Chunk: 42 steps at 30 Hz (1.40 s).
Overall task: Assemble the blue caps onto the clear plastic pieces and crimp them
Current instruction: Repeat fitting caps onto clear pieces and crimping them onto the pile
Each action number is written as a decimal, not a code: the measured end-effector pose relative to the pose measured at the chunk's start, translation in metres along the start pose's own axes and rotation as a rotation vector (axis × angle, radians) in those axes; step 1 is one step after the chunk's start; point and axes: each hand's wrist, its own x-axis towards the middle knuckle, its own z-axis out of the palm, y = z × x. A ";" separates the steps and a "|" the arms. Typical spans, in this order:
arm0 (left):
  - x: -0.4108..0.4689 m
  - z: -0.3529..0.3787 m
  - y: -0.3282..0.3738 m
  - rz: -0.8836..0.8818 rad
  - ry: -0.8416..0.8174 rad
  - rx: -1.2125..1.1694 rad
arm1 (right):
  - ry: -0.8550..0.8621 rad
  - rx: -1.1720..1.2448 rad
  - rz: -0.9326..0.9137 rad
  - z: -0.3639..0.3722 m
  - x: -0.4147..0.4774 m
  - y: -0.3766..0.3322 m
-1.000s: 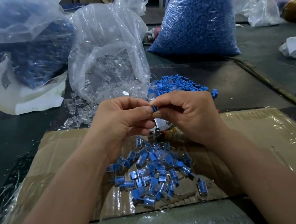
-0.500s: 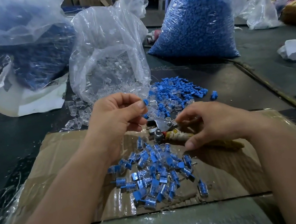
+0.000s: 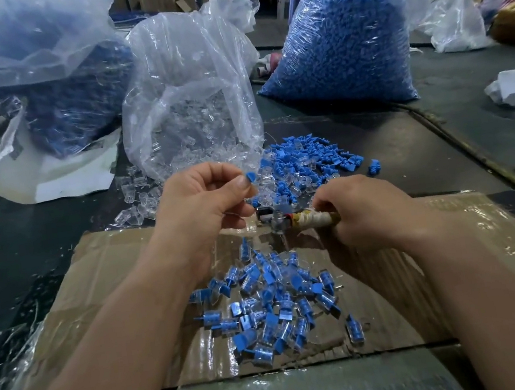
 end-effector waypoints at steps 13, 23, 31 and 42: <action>0.000 0.007 -0.006 0.160 0.047 0.133 | 0.365 0.290 -0.047 -0.003 -0.010 -0.009; -0.001 0.008 -0.006 0.235 0.061 0.154 | 0.248 0.351 -0.051 -0.001 -0.010 -0.014; -0.001 0.008 -0.007 0.257 0.082 0.175 | 0.215 0.323 -0.047 0.000 -0.009 -0.017; -0.002 0.011 -0.009 0.300 0.158 0.240 | 0.227 0.263 -0.009 0.000 -0.005 -0.022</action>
